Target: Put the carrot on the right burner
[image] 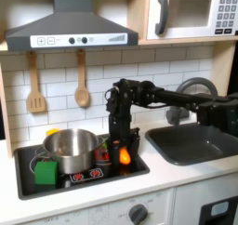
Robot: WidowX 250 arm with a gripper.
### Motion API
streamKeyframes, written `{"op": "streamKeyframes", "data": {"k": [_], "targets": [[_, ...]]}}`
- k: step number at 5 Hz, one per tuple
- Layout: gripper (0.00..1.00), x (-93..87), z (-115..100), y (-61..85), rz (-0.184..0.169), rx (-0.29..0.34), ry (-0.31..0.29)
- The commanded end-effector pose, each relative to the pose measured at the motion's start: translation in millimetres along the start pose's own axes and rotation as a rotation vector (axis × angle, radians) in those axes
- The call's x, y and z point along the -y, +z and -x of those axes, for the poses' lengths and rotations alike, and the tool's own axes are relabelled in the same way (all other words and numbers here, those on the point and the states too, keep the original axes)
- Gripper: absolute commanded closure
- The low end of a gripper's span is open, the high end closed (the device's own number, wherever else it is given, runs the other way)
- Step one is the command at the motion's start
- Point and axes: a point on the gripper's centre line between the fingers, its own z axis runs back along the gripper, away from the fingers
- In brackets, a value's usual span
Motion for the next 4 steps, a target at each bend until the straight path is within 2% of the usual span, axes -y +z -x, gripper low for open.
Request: {"op": "streamKeyframes", "data": {"k": [1, 2, 3, 4], "targets": [[0.0, 3.4, 4.4, 6.2, 0.004, 0.01, -0.012], [0.0, 2.3, 5.9, 24.1, 0.026, 0.044, -0.001], [0.0, 2.7, 10.8, 36.3, 0.047, 0.04, 0.006], [0.0, 4.3, 11.1, 49.9, 0.064, 0.061, 0.002]]}}
